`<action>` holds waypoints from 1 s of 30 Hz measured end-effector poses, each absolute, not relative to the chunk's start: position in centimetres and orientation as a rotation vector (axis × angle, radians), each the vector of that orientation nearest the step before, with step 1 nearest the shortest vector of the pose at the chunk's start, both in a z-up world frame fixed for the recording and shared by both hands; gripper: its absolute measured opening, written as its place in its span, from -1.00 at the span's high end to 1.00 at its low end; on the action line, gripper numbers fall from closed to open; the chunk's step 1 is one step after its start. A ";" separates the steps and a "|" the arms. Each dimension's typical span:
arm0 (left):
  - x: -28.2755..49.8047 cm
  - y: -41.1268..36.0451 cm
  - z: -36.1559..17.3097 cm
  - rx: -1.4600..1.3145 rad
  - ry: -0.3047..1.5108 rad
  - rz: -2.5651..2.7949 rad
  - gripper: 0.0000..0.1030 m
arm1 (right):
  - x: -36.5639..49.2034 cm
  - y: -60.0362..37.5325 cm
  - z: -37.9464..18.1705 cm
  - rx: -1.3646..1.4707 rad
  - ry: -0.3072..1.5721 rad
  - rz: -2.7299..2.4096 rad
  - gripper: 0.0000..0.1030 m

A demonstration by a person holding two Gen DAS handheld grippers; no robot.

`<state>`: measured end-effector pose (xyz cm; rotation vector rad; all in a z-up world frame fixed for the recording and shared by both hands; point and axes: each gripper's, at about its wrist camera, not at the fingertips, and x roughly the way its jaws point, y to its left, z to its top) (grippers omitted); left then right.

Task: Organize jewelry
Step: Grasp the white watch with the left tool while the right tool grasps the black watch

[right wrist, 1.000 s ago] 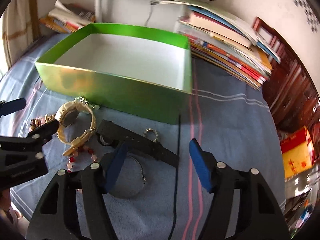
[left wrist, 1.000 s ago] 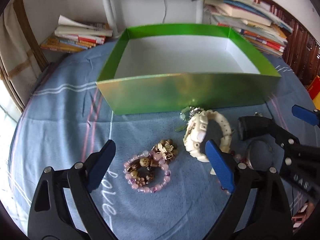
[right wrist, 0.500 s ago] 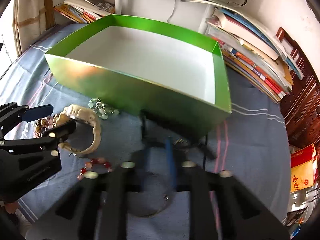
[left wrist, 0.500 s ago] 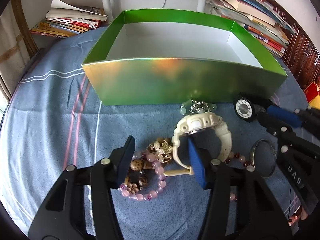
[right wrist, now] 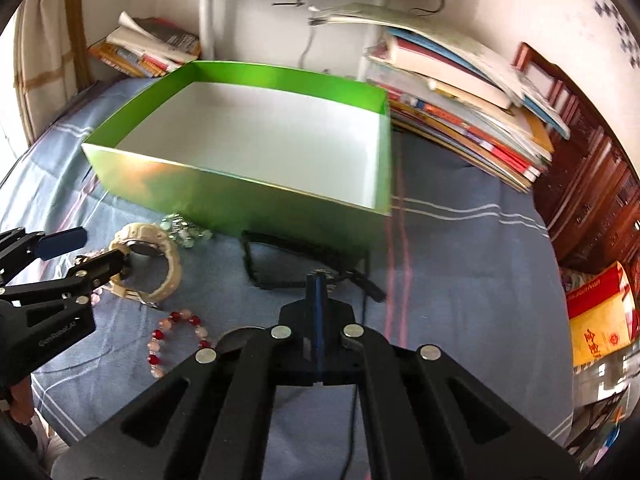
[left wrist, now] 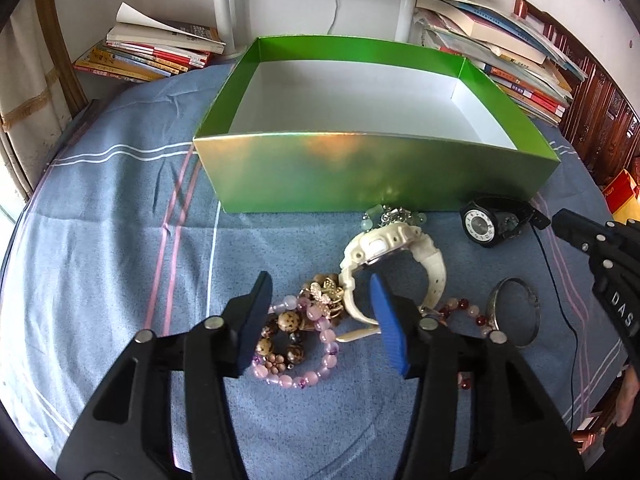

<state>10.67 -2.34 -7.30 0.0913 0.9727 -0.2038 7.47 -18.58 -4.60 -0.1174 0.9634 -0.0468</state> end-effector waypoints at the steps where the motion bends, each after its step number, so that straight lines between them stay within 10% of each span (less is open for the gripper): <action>1: 10.7 -2.4 -7.3 0.093 0.973 -0.205 -0.04 | 7.3 -19.0 -4.6 -0.109 0.963 -0.054 0.99; 13: 11.1 -2.7 -6.9 0.089 0.980 -0.197 -0.22 | 5.9 -21.4 -5.6 -0.035 0.978 -0.067 0.98; 18: 12.1 -4.0 -7.7 0.132 0.987 -0.190 -0.23 | 7.1 -20.6 -5.9 -0.030 0.971 -0.016 0.09; 30: 13.2 -3.6 -9.2 0.101 1.040 -0.195 -0.25 | 9.8 -15.5 -5.2 -0.119 0.977 0.111 0.09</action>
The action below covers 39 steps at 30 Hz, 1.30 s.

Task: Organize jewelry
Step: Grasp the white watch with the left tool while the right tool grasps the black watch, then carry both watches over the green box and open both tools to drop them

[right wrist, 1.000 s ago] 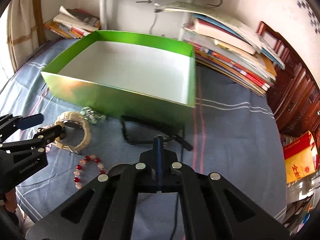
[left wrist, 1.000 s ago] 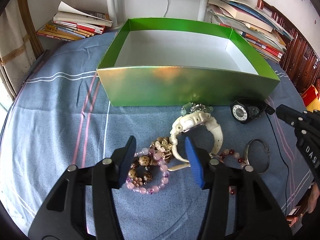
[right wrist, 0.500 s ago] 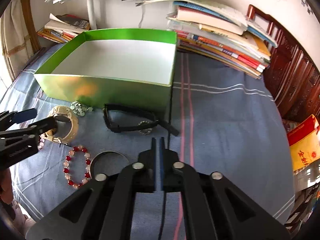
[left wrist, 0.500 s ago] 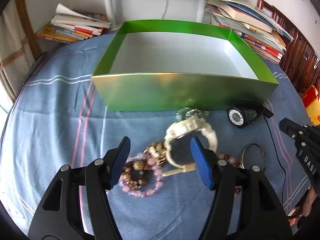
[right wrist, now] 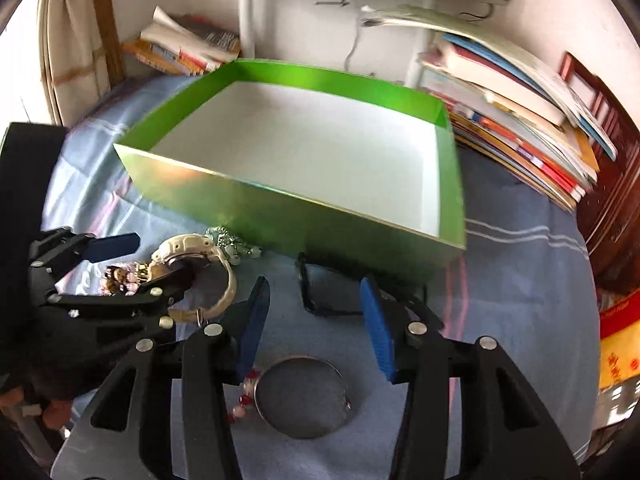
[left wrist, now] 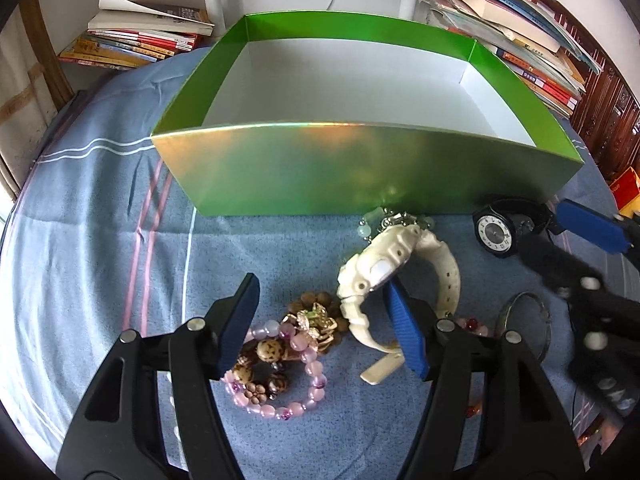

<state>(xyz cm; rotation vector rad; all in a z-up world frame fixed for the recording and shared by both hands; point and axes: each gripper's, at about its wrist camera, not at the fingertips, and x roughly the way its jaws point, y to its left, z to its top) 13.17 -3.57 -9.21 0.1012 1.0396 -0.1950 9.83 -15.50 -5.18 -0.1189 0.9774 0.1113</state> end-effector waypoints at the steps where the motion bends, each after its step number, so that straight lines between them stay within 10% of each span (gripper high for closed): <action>1: 13.0 -3.5 -9.1 0.104 1.033 -0.196 -0.25 | 10.3 -14.9 -5.5 -0.142 0.984 0.117 0.10; 7: 12.7 -2.6 -9.0 0.071 1.027 -0.214 -0.34 | 12.3 -13.3 -7.4 -0.208 1.050 0.146 0.83; 16: 13.2 -3.5 -8.8 0.074 1.006 -0.258 -0.33 | 10.6 -14.9 -7.2 -0.160 1.057 0.104 0.84; 21: 13.4 -4.7 -9.2 0.078 1.028 -0.301 0.46 | 9.5 -16.9 -7.0 -0.113 1.059 0.062 0.84; 39: 10.3 -1.7 -5.3 0.071 0.956 -0.277 0.55 | 7.3 -17.8 -3.1 -0.046 0.952 0.058 0.84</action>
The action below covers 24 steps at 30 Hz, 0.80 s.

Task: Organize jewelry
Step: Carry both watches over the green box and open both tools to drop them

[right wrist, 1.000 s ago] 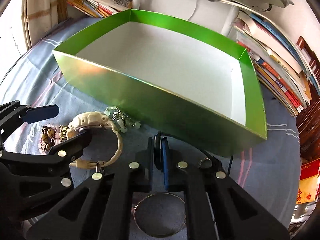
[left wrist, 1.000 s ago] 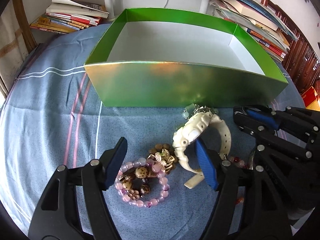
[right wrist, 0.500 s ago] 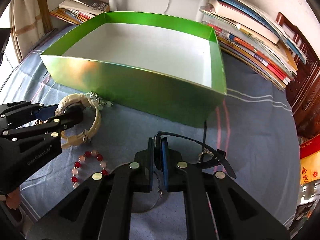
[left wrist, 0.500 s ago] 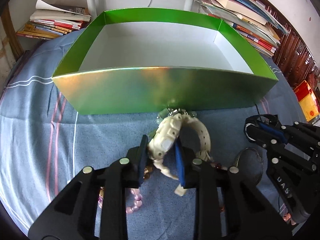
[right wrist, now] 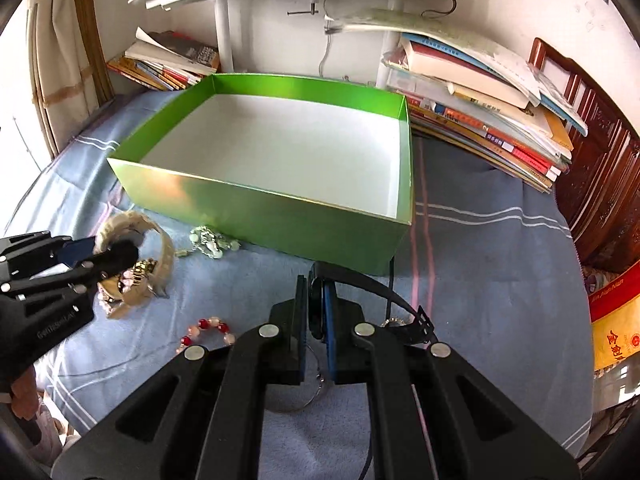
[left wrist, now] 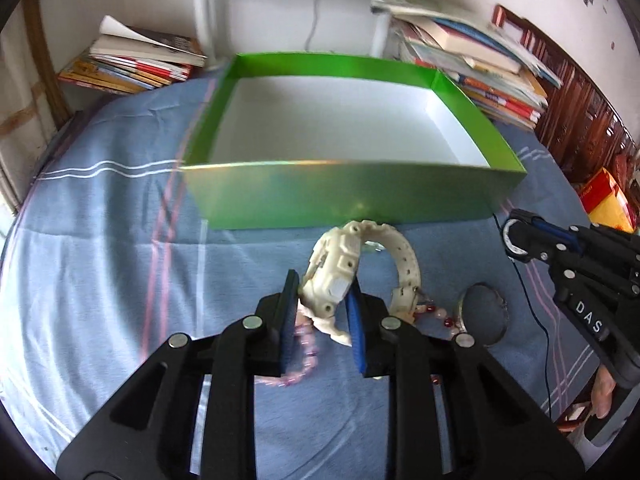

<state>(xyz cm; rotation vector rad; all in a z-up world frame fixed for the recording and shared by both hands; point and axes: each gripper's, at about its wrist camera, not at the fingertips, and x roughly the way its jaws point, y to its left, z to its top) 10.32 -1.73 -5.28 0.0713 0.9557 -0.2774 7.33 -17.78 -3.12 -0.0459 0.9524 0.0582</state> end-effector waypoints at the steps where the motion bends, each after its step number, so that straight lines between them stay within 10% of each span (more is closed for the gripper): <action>1: 10.3 -1.3 -5.0 0.066 0.952 -0.269 0.55 | 7.2 -17.6 -3.2 -0.045 0.955 0.065 0.84; 24: 21.0 -2.4 -0.7 0.068 0.907 -0.220 0.54 | 16.2 -17.7 2.4 0.089 0.875 0.212 0.84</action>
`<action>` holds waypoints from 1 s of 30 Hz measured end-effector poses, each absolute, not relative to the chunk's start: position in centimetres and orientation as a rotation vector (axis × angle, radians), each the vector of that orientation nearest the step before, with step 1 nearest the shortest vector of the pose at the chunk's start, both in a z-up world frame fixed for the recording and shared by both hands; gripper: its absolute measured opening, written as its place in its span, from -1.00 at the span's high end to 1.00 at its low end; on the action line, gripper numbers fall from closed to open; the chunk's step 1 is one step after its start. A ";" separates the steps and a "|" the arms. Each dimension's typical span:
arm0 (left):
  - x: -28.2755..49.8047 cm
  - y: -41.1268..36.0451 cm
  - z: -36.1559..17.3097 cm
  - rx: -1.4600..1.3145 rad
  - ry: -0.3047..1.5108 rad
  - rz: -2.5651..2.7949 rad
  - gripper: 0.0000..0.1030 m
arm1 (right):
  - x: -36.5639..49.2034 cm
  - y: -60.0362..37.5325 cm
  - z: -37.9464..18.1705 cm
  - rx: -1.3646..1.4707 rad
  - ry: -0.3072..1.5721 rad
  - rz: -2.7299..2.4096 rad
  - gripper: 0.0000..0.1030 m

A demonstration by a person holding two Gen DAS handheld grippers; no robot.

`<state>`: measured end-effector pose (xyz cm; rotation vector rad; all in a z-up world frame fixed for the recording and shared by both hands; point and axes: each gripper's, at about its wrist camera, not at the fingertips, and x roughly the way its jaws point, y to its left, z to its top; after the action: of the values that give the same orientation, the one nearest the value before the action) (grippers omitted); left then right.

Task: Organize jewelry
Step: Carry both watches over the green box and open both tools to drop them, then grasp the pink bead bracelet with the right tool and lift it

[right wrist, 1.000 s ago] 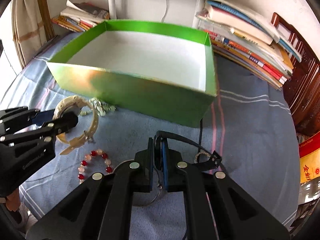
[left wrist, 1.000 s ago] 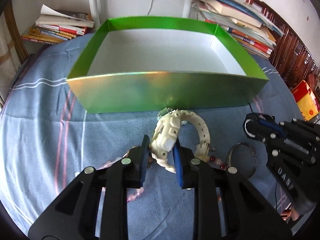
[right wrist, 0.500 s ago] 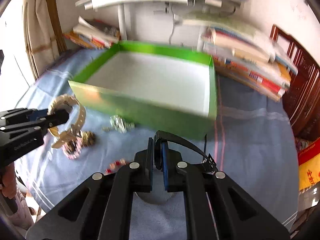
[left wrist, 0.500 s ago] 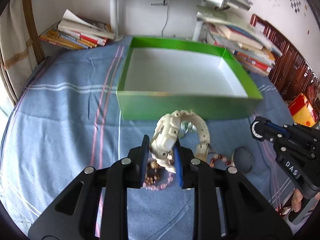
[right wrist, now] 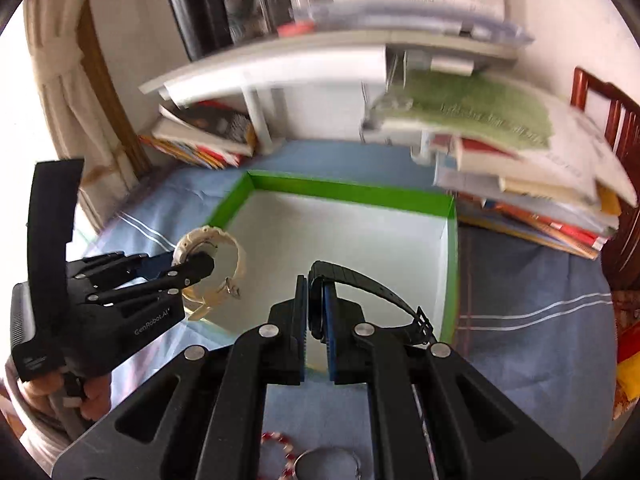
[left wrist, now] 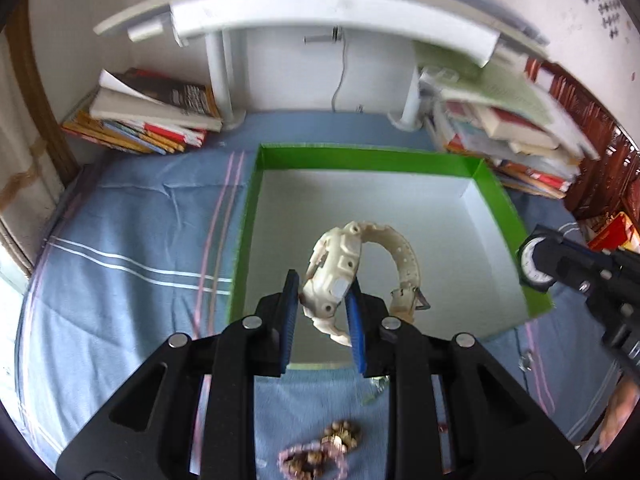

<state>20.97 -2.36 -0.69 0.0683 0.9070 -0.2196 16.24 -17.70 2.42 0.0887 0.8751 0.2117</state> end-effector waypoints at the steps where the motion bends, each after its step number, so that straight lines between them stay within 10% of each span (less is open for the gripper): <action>1: 21.5 -2.6 -1.3 0.071 0.921 -0.220 0.54 | 16.5 -17.2 1.8 0.078 0.888 0.207 0.84; 4: 22.2 -3.1 -2.6 0.091 0.931 -0.226 0.34 | 17.7 -16.1 -0.3 0.036 0.931 0.180 0.77; 8: 20.4 -2.2 -1.2 0.095 0.861 -0.200 -0.10 | 16.9 -15.9 -0.5 0.021 0.914 0.145 0.04; 12: 16.1 0.2 0.0 0.082 0.811 -0.145 -0.40 | 13.2 -16.9 1.0 0.028 0.872 0.145 0.04; 26: 6.2 2.0 -7.6 0.157 0.937 -0.108 -0.44 | 4.1 -19.8 -7.2 0.120 1.044 0.040 0.00; 30: 6.6 2.5 -8.4 0.124 0.964 -0.135 -0.15 | 4.6 -18.9 -7.8 0.113 1.057 0.050 0.00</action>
<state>6.62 2.48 -8.43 0.1236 0.9642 -0.1354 4.56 -18.88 -7.82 0.1129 1.0575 0.0502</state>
